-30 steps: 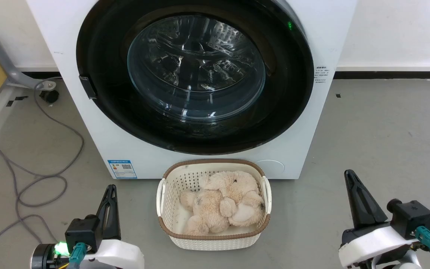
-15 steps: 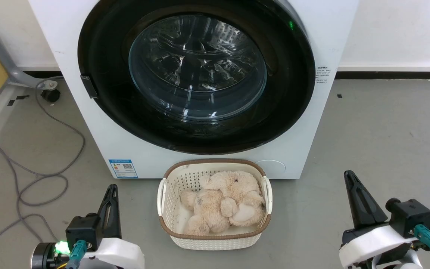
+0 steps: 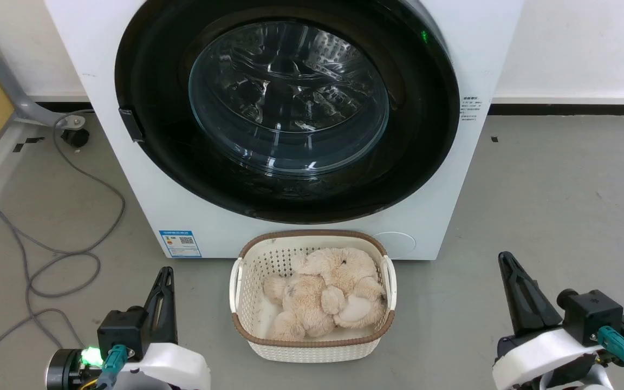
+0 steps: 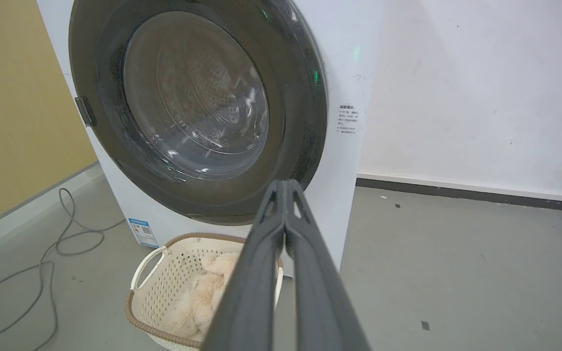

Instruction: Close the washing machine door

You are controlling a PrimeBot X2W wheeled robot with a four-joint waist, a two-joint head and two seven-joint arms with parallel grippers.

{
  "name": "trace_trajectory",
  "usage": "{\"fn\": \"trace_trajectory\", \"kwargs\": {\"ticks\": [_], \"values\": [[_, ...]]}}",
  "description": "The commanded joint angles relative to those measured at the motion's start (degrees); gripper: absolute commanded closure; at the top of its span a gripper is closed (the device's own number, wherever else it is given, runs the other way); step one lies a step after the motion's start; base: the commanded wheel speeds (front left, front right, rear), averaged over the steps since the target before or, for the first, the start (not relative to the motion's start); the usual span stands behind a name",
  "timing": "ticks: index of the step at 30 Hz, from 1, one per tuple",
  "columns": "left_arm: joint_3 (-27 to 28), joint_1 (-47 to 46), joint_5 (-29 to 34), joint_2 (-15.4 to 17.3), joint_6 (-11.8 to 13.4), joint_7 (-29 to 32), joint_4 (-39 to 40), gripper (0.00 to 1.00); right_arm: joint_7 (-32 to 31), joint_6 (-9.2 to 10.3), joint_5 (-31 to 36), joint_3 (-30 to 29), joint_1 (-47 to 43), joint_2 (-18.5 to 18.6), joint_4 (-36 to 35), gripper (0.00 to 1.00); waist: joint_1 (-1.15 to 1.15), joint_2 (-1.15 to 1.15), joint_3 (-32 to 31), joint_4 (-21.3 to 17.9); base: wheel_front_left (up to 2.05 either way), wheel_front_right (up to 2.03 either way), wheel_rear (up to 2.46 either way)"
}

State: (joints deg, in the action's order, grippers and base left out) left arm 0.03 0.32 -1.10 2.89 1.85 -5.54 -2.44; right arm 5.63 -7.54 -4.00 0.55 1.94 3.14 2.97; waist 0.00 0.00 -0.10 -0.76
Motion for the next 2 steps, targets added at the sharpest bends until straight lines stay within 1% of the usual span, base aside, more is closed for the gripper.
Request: {"fn": "trace_trajectory", "kwargs": {"ticks": [1, 2], "values": [[-0.01, -0.2, 0.41, 0.02, -0.12, 0.32, 0.36, 1.0, -0.38, 0.03, 0.61, -0.07, -0.85, -0.17, -0.58, 1.0, 0.0, 0.0, 0.0, 0.03, 0.0, 0.0, 0.0], [-0.01, -0.21, 0.43, 0.02, -0.16, 0.44, 0.4, 1.0, -0.5, 0.03, 0.68, -0.08, -0.87, -0.17, -0.64, 1.0, 0.0, 0.0, 0.01, 0.05, 0.0, 0.0, 0.0]]}}
